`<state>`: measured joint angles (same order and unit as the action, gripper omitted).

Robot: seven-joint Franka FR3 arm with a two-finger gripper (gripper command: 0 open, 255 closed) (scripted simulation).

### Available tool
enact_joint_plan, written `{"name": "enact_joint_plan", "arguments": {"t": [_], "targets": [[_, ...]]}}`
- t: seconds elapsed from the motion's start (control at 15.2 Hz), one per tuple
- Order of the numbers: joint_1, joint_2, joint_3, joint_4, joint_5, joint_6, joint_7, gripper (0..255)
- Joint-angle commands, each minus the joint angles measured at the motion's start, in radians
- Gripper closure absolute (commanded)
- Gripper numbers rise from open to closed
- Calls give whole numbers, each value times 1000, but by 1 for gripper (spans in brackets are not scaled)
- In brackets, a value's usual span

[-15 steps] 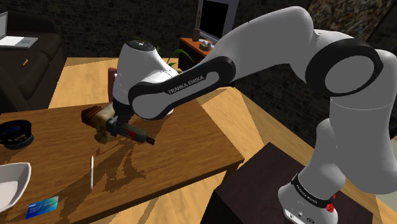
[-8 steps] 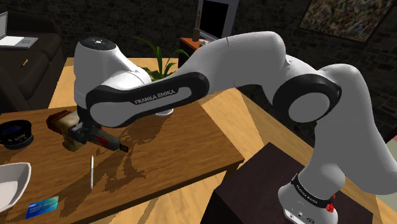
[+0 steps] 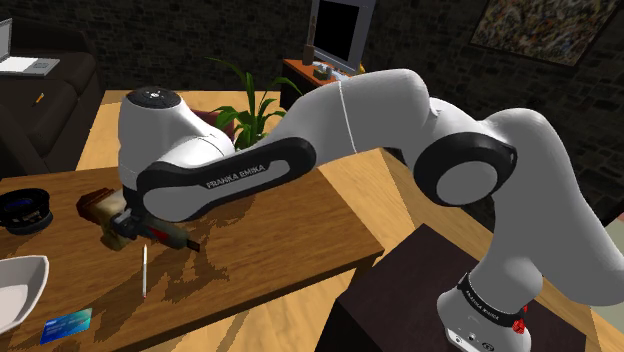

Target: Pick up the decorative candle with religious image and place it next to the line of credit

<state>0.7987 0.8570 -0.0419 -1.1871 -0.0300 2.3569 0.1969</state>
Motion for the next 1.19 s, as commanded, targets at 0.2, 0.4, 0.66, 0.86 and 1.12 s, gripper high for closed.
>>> {"name": "enact_joint_plan", "arguments": {"t": [0.2,0.4,0.66,0.86,1.12], "targets": [[1,29,0,-17,-1,49,4,255],[1,51,-1,-19,-1,73,5,255],[1,84,-1,-17,-1,104,7,255],[1,110,-1,-12,-1,125,8,255],[0,148,-1,0,-1,151,10,255]]}}
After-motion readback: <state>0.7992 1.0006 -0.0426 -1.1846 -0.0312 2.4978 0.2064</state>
